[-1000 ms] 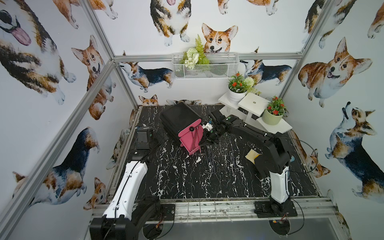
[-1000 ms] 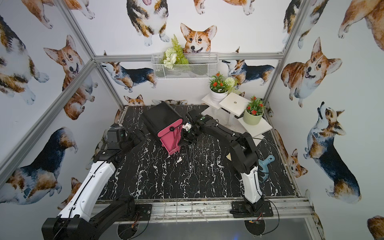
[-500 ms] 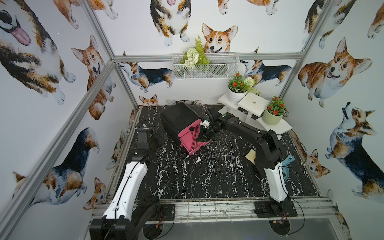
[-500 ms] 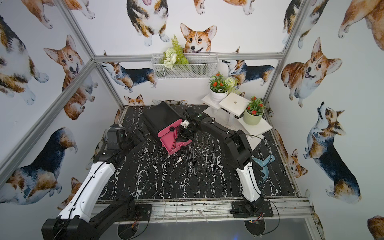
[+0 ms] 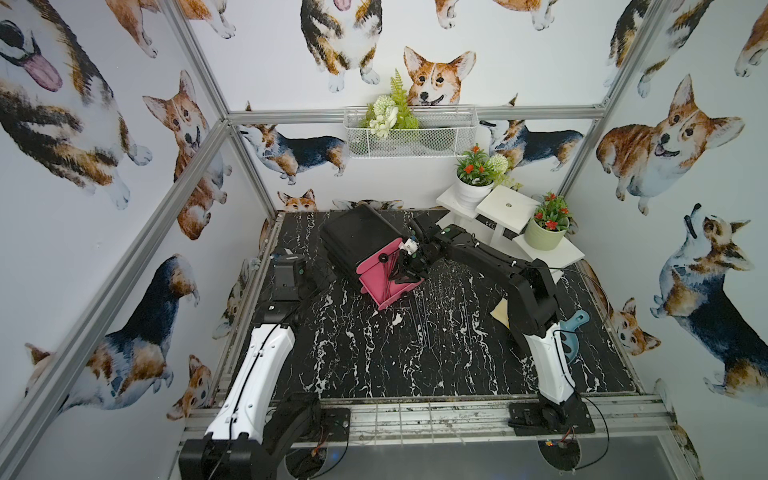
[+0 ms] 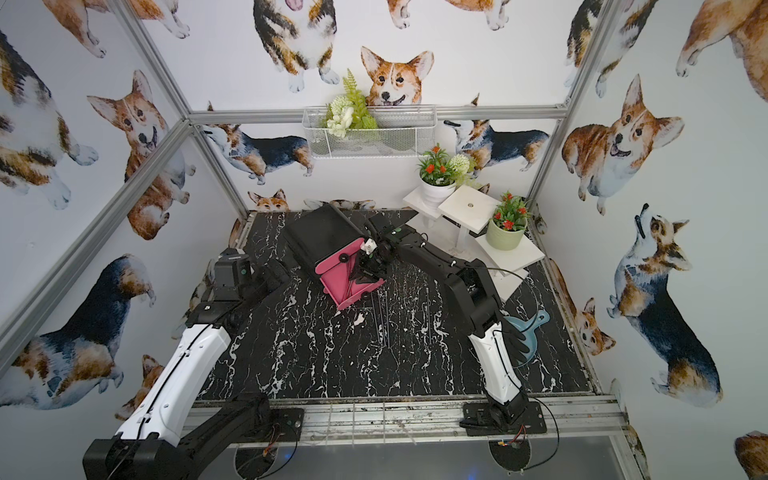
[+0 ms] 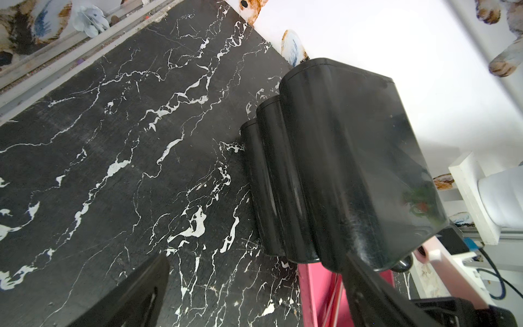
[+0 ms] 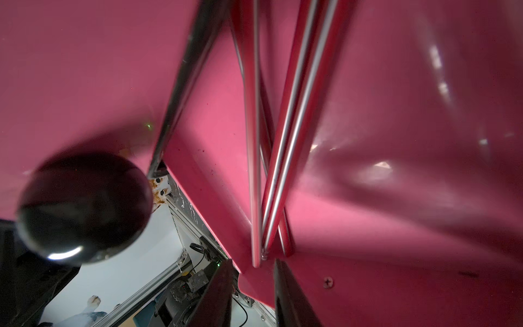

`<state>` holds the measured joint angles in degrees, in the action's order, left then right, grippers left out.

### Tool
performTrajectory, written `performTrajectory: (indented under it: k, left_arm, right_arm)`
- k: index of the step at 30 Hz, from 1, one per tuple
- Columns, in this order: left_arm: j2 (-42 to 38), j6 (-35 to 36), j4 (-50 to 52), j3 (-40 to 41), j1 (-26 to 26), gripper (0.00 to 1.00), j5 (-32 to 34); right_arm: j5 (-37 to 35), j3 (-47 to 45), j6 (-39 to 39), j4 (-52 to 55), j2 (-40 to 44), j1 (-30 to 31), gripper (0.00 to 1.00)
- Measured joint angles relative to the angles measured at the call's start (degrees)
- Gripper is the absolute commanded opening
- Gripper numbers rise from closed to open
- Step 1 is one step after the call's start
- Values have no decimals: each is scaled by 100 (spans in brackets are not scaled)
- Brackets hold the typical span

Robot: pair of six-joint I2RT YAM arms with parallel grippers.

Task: Please place the pencils in the drawer according to their color
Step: Place the pencil in the drawer.

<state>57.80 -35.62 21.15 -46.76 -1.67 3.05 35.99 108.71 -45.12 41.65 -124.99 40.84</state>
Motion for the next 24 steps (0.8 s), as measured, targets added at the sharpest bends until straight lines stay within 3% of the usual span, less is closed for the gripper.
performTrajectory:
  k: [9, 17, 24]
  left_arm:
    - [-83, 0, 0, 0, 0, 100, 15]
    - [-107, -2, 0, 7, 2, 100, 111]
    - [-201, -24, 2, 15, 11, 100, 240]
  right_arm:
    - [-260, -474, 83, -109, 599, 46, 27]
    - [-1038, -2017, 297, -284, 1687, 42, 16]
    - [-1425, -3237, 107, -863, 2046, 42, 11]
